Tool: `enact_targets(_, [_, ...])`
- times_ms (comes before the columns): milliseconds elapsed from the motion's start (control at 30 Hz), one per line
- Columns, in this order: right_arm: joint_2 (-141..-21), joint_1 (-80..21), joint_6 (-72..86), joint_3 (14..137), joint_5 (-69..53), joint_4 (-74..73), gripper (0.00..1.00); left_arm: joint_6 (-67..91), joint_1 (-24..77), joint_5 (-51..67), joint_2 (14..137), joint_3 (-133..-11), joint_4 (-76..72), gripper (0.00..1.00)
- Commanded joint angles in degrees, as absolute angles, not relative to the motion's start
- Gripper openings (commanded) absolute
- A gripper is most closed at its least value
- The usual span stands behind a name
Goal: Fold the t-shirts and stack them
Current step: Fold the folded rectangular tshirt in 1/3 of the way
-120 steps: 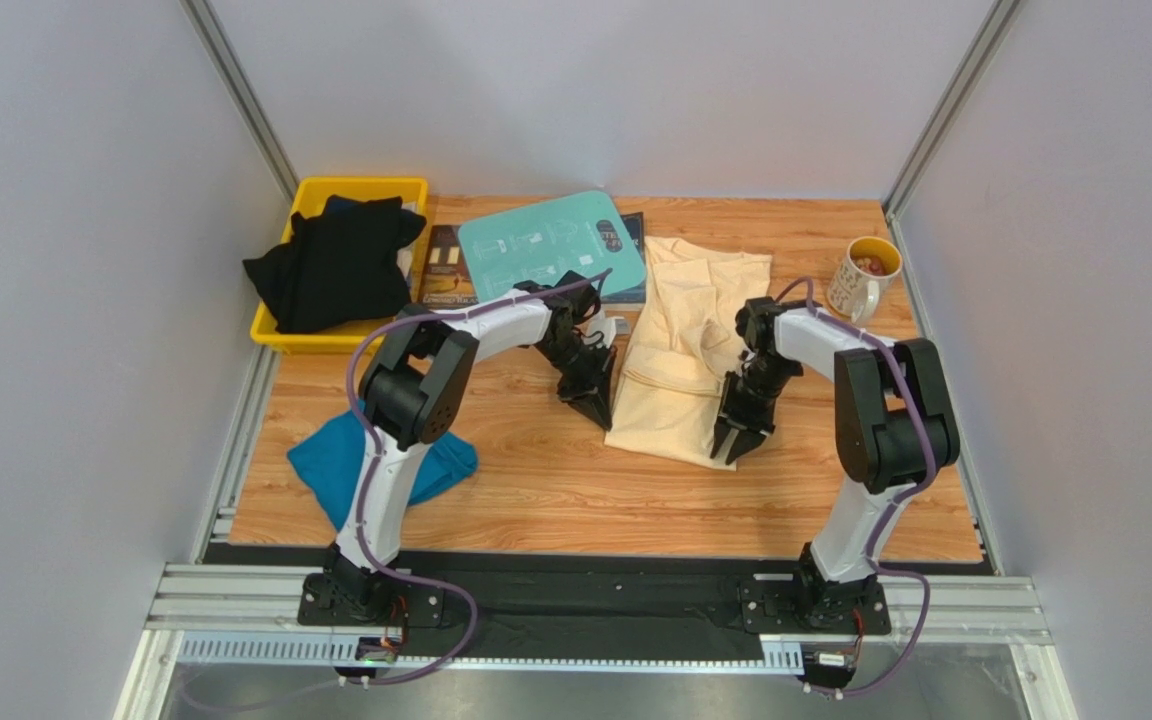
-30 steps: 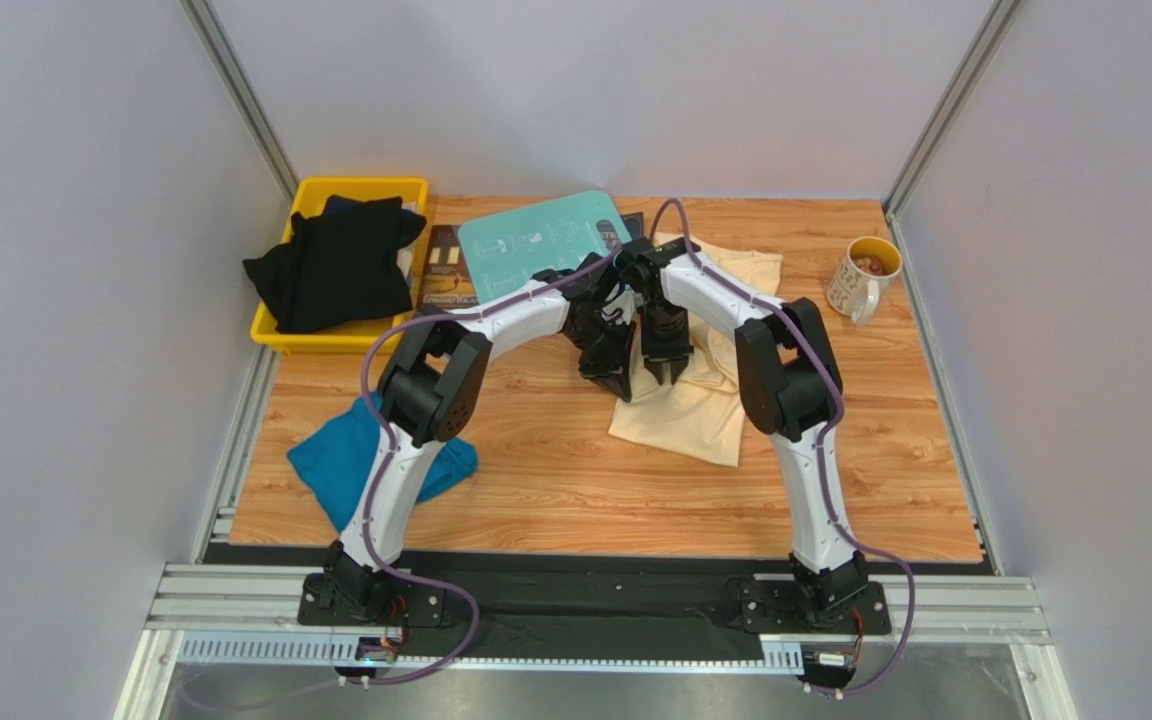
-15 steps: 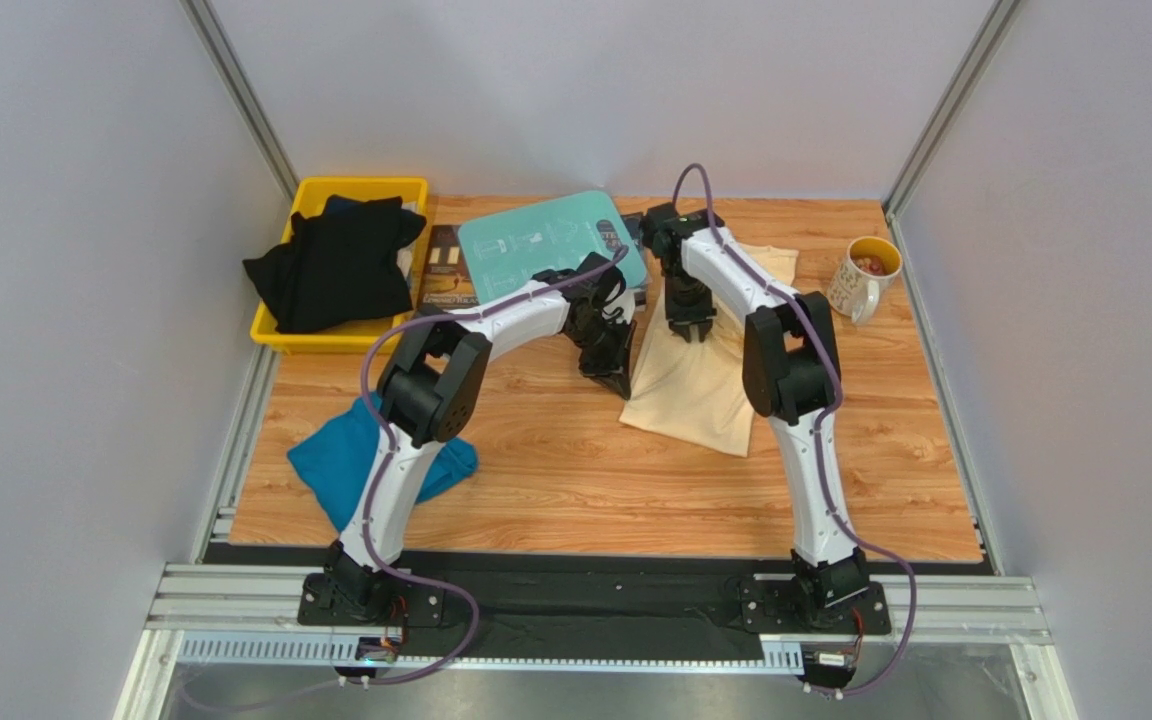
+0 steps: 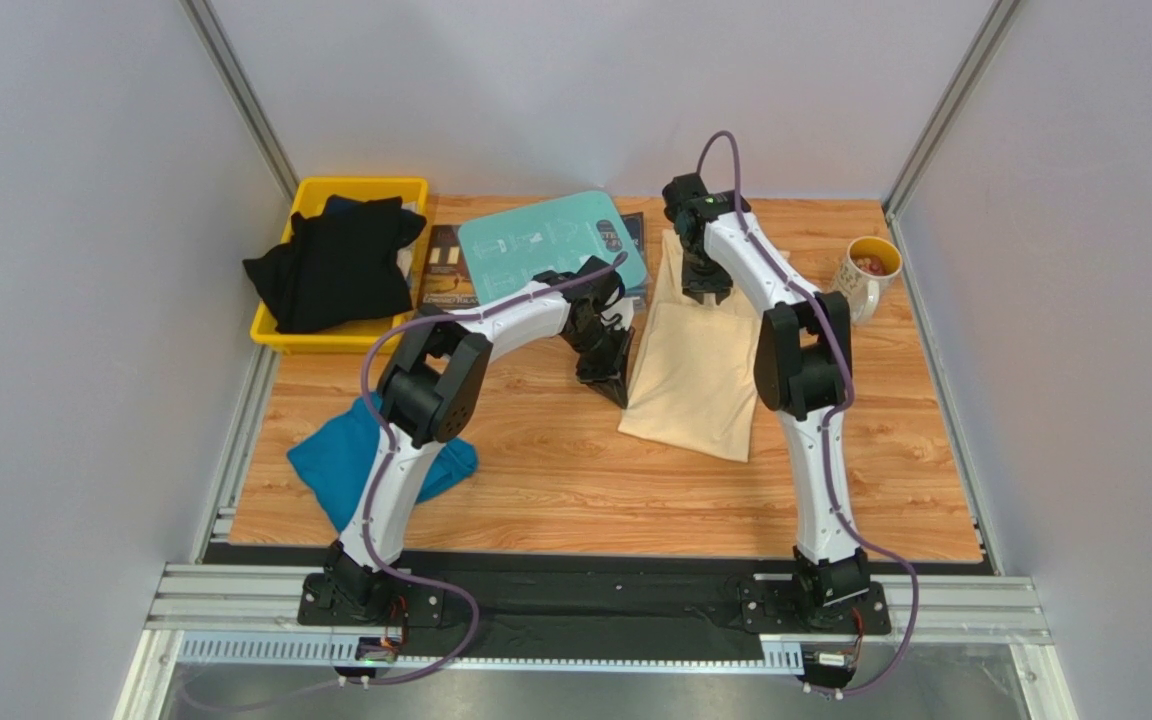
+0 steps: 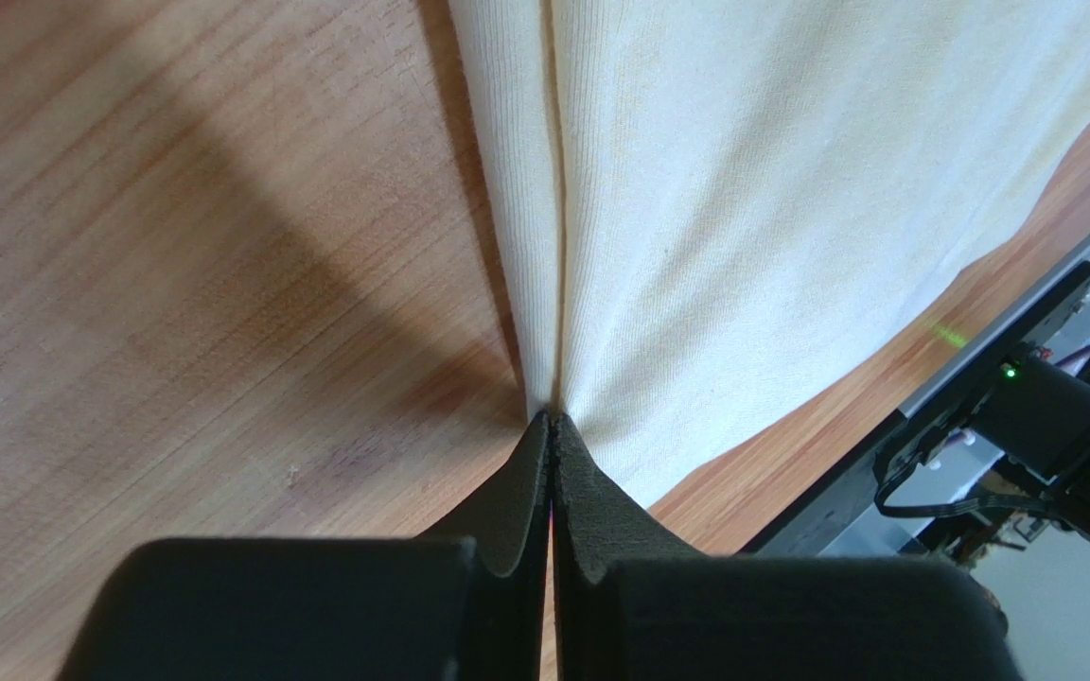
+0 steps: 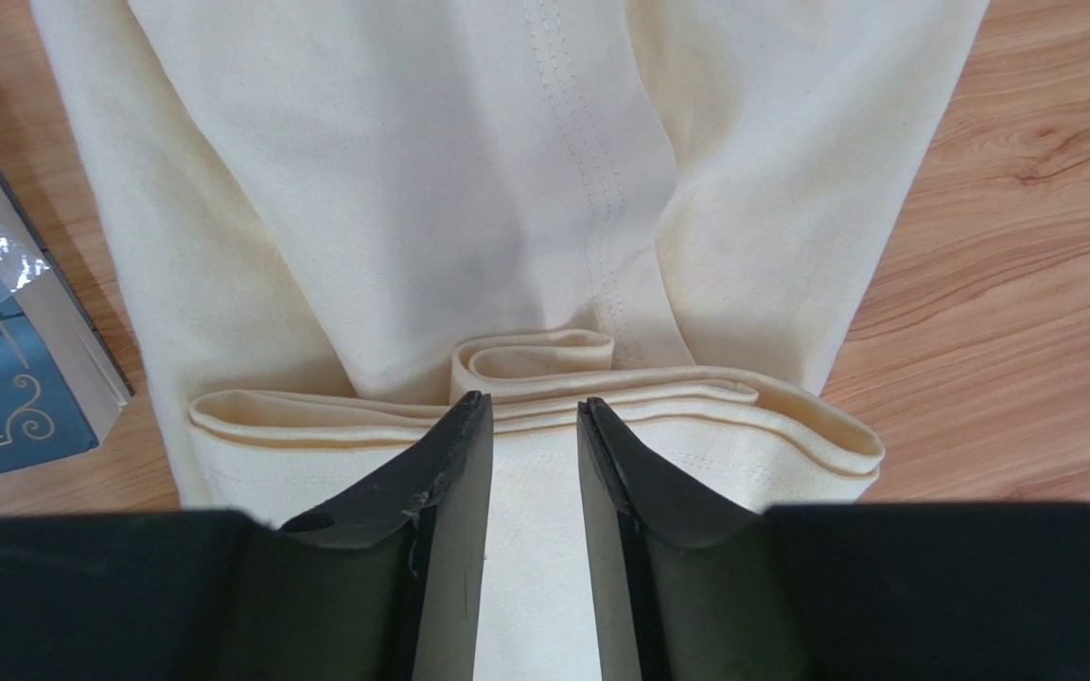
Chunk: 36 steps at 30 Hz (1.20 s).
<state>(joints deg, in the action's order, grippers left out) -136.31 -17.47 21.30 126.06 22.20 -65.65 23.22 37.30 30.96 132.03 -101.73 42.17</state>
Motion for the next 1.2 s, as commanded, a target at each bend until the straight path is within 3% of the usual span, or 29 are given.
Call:
enact_targets(0, [-129.41,-16.44,20.22,124.03,20.22,-62.15,0.36,20.48,37.79,26.9,132.28,-101.77,47.02,0.0])
enact_targets(133, [-122.01,-13.64,20.65,115.95,13.66,-61.09,0.4,19.95,36.92,25.4,130.26,-102.48,47.46,0.22])
enact_targets(233, [-115.35,-11.43,21.53,107.16,9.6,-60.3,0.41,18.99,35.78,26.1,128.41,-102.57,47.46,0.32])
enact_targets(733, [-91.15,-10.81,24.96,68.66,-8.79,-52.3,0.53,16.0,32.87,33.57,126.65,-99.67,47.72,0.41])
enact_targets(767, [-90.27,-10.81,25.13,65.34,-8.53,-52.03,0.6,16.0,32.87,34.27,127.17,-99.49,47.72,0.42])
enact_targets(833, [-88.51,-10.81,25.22,62.42,-8.18,-51.68,0.64,16.0,32.78,36.47,127.7,-99.14,47.72,0.42])
enact_targets(1167, [-85.6,-10.63,26.9,53.0,-10.37,-47.03,0.65,18.89,30.76,45.17,131.65,-98.61,45.7,0.42])
